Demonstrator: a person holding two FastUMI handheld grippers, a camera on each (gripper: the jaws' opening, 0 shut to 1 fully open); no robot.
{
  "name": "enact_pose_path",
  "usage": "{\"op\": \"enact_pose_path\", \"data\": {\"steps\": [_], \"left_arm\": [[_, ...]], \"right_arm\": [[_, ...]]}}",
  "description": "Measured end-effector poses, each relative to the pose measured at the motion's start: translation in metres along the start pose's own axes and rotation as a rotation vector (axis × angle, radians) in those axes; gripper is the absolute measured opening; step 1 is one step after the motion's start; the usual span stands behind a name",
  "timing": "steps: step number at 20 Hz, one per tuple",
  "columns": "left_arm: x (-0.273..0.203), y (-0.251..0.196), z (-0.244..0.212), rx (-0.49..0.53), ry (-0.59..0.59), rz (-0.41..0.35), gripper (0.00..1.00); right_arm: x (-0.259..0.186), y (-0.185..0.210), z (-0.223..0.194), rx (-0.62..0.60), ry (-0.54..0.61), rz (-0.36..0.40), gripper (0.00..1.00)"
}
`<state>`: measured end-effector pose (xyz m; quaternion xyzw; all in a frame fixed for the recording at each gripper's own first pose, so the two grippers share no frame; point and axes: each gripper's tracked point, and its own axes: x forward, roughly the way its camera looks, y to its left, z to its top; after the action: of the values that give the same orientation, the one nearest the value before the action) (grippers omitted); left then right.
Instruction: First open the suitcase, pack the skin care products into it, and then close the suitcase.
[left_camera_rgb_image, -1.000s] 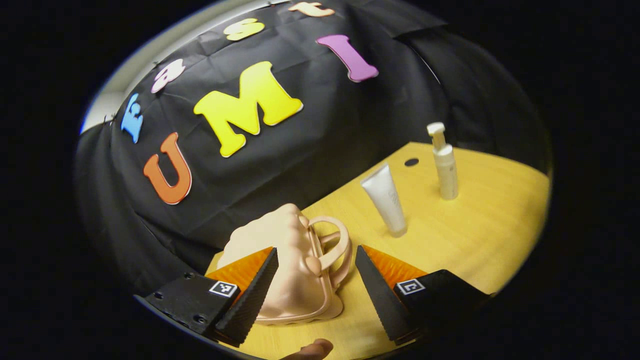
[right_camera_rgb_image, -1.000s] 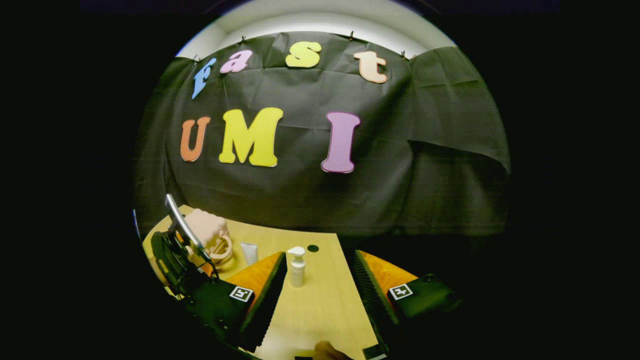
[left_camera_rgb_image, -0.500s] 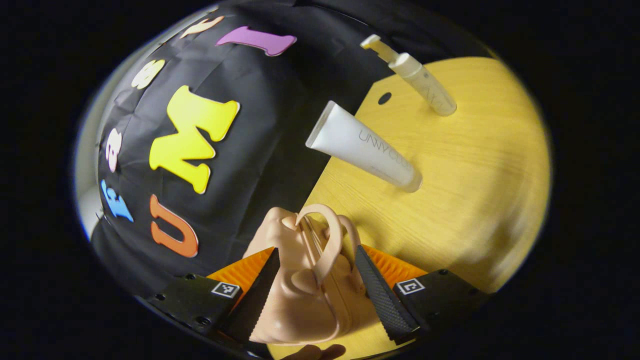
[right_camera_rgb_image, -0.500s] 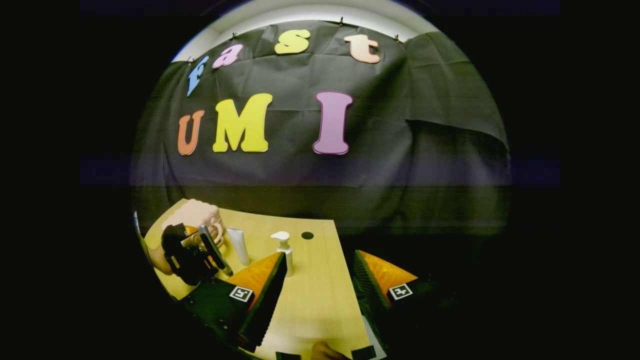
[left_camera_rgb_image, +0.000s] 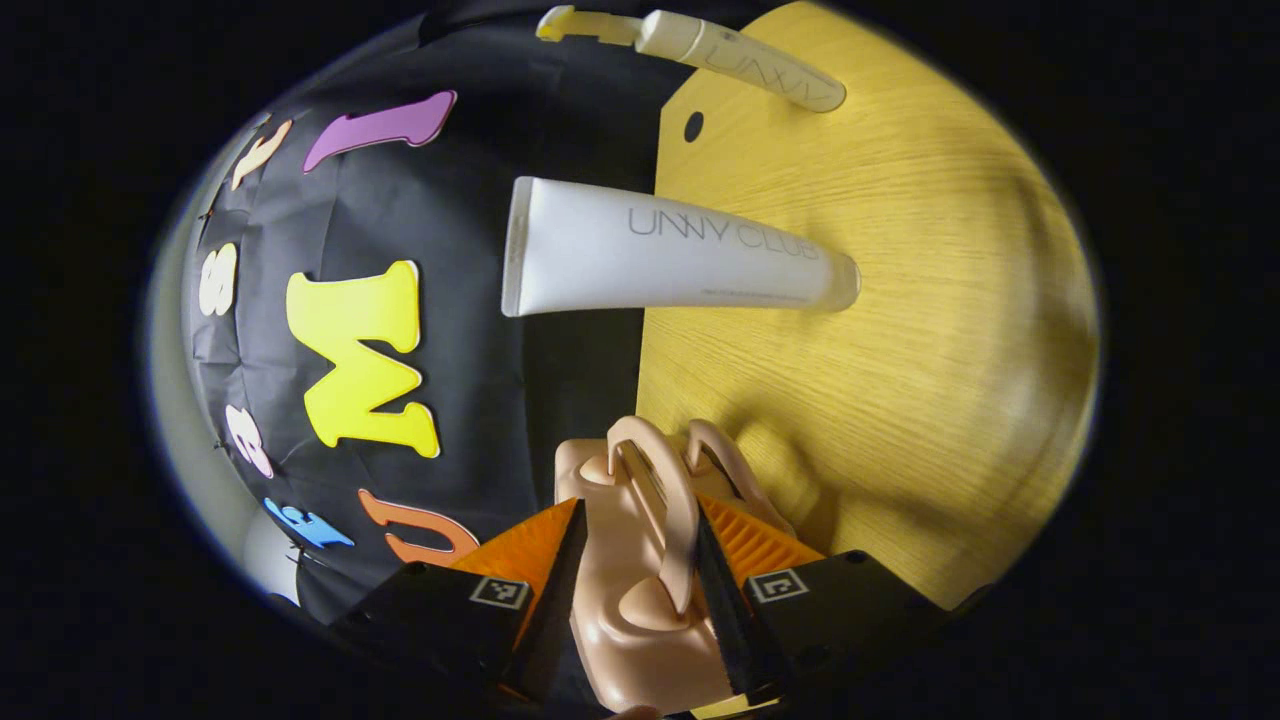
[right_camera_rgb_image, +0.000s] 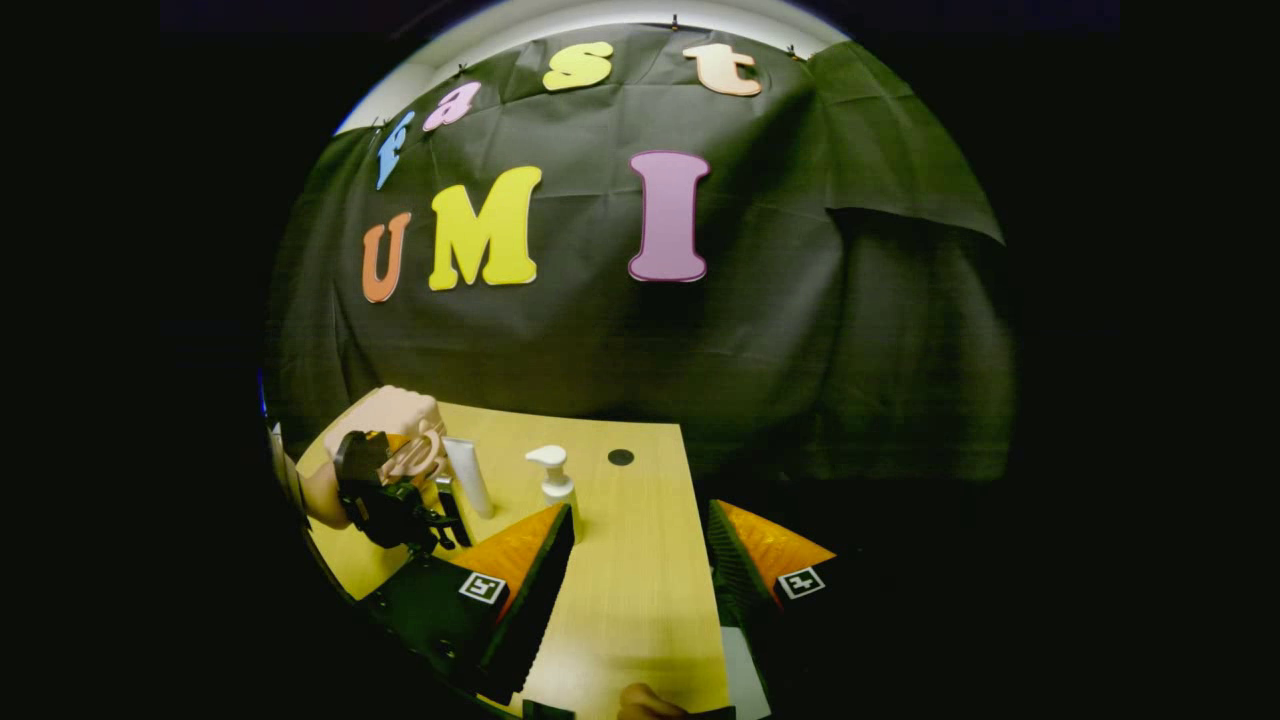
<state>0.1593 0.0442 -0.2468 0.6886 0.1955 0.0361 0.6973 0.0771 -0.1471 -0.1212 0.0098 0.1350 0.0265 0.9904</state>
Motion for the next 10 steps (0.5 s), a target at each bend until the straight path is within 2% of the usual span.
{"op": "enact_pose_path", "data": {"steps": [1,2,5,6,10], "left_arm": [[0.0,-0.007,-0.002,0.002,0.01,-0.027,0.61],[-0.001,-0.009,-0.002,0.012,0.018,-0.037,0.44],[0.0,-0.011,-0.008,0.05,0.042,-0.067,0.25],[-0.001,-0.01,-0.009,0.055,0.045,-0.067,0.15],[-0.005,0.002,-0.01,-0.008,0.017,-0.086,0.07]], "right_arm": [[-0.001,0.001,-0.001,-0.004,0.004,0.004,0.8],[-0.002,0.002,-0.001,-0.009,0.002,0.006,0.8],[-0.004,0.011,0.004,-0.028,-0.007,-0.003,0.8],[-0.006,0.015,0.005,-0.029,-0.008,-0.008,0.8],[-0.017,0.032,0.017,-0.036,-0.026,-0.051,0.8]]}}
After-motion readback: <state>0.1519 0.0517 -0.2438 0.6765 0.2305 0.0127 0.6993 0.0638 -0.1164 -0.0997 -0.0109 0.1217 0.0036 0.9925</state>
